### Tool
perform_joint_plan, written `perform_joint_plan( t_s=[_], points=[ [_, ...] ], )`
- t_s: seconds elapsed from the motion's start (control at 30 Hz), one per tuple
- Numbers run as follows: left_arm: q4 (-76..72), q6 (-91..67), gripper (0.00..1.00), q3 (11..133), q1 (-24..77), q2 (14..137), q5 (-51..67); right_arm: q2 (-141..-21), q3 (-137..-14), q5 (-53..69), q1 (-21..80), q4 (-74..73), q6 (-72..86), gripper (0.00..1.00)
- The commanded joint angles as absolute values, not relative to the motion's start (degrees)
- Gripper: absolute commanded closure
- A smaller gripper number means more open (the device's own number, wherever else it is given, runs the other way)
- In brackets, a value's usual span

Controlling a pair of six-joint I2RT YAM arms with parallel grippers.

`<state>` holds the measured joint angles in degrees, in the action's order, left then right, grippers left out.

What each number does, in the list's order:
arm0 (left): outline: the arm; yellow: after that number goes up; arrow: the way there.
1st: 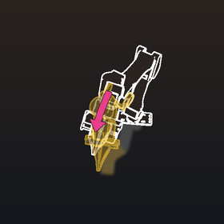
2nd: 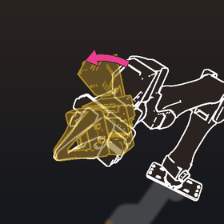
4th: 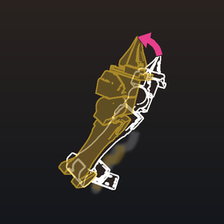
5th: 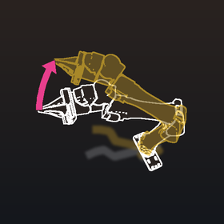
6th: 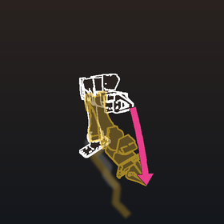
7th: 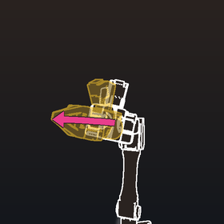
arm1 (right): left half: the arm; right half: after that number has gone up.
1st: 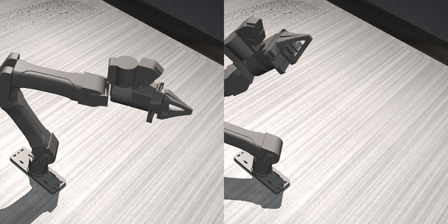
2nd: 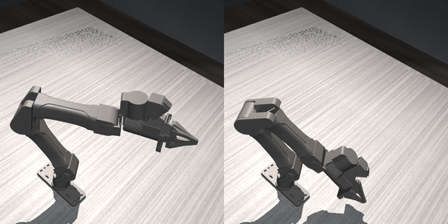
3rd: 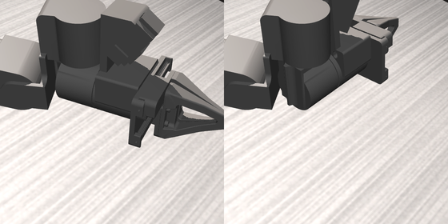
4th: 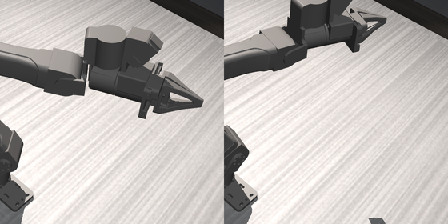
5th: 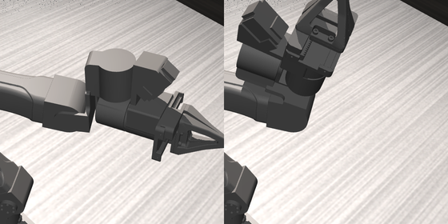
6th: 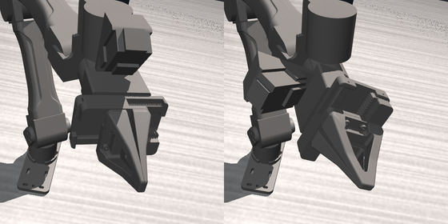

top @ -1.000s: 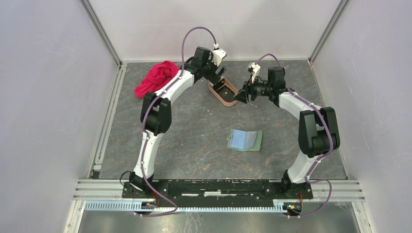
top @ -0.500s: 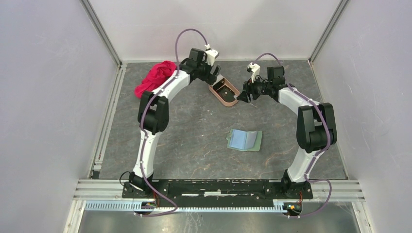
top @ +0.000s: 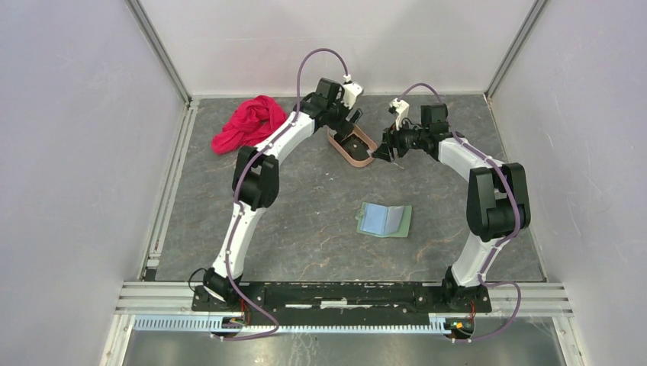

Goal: Put the credit cards into the card holder
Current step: Pick up the credit card from the storage box.

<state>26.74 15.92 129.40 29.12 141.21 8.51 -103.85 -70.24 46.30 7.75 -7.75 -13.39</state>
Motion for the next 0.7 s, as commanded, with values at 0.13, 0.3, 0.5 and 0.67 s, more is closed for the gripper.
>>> perform_joint_plan(
  t_s=[0.13,0.3,0.5,0.67],
  points=[
    [27.2,20.2,0.07,131.6,28.5,143.8,5.7,-103.0,-70.1,48.7,7.5,-6.5,-13.6,0.33],
    [27.5,20.0,0.13,131.4,28.5,144.6,6.6,-103.1,-70.0,48.8,7.5,-6.5,-13.6,0.33],
    [27.4,19.5,0.24,130.8,28.4,144.8,7.0,-103.2,-70.0,48.9,7.5,-6.5,-13.6,0.33],
    [26.8,19.4,0.24,130.5,28.5,144.3,5.4,-103.1,-70.0,49.0,7.4,-6.5,-13.6,0.33]
  ],
)
